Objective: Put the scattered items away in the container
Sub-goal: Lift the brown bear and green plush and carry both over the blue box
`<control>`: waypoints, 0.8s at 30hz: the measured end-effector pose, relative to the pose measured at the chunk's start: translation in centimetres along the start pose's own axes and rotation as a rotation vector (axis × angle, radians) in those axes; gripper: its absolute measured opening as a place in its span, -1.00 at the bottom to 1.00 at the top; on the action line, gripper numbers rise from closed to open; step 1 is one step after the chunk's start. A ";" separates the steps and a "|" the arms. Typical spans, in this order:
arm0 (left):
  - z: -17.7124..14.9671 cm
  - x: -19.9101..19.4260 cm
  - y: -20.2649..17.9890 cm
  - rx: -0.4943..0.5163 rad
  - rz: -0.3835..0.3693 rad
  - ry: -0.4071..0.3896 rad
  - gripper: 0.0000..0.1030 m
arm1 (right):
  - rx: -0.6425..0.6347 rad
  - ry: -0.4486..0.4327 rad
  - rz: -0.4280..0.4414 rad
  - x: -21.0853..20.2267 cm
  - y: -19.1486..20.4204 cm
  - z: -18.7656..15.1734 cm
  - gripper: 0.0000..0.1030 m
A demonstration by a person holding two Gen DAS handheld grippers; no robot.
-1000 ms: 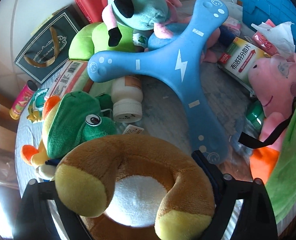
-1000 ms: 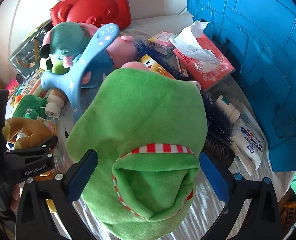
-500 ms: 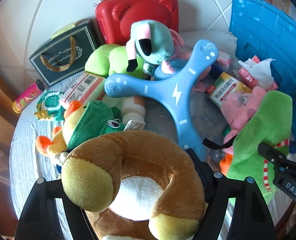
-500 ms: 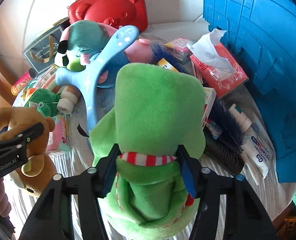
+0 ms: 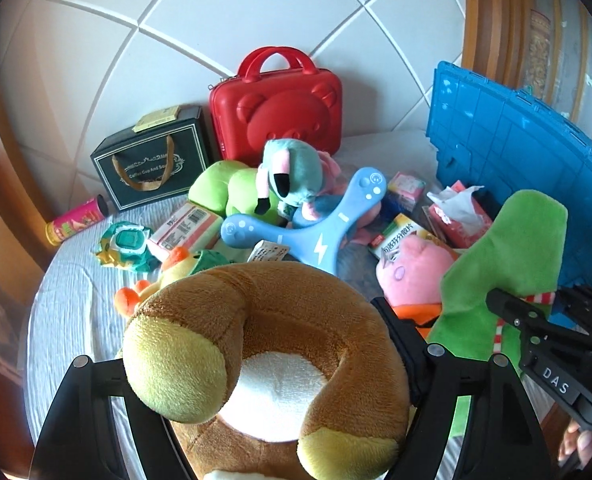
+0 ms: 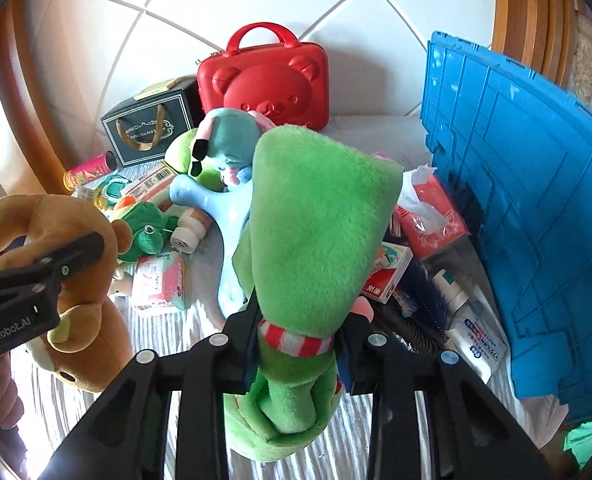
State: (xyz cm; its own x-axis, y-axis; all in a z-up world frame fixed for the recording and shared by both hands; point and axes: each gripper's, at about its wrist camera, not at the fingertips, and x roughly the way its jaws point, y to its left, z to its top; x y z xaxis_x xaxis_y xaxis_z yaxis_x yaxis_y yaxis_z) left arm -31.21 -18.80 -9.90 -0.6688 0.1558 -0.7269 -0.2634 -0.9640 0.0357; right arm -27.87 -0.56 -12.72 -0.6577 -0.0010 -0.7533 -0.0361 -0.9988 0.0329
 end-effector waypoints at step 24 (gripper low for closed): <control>3.3 -9.1 -8.6 -0.142 0.158 -0.169 0.55 | -0.206 -0.293 0.098 -13.1 -7.6 7.6 -0.42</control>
State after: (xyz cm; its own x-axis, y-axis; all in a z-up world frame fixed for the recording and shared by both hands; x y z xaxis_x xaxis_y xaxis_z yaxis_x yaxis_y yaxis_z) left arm -25.13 -11.20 -1.35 -0.8038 0.0235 -0.5944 -0.0545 -0.9979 0.0343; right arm -24.63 7.44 1.89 -0.8393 -0.1129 -0.5318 0.1703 -0.9836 -0.0600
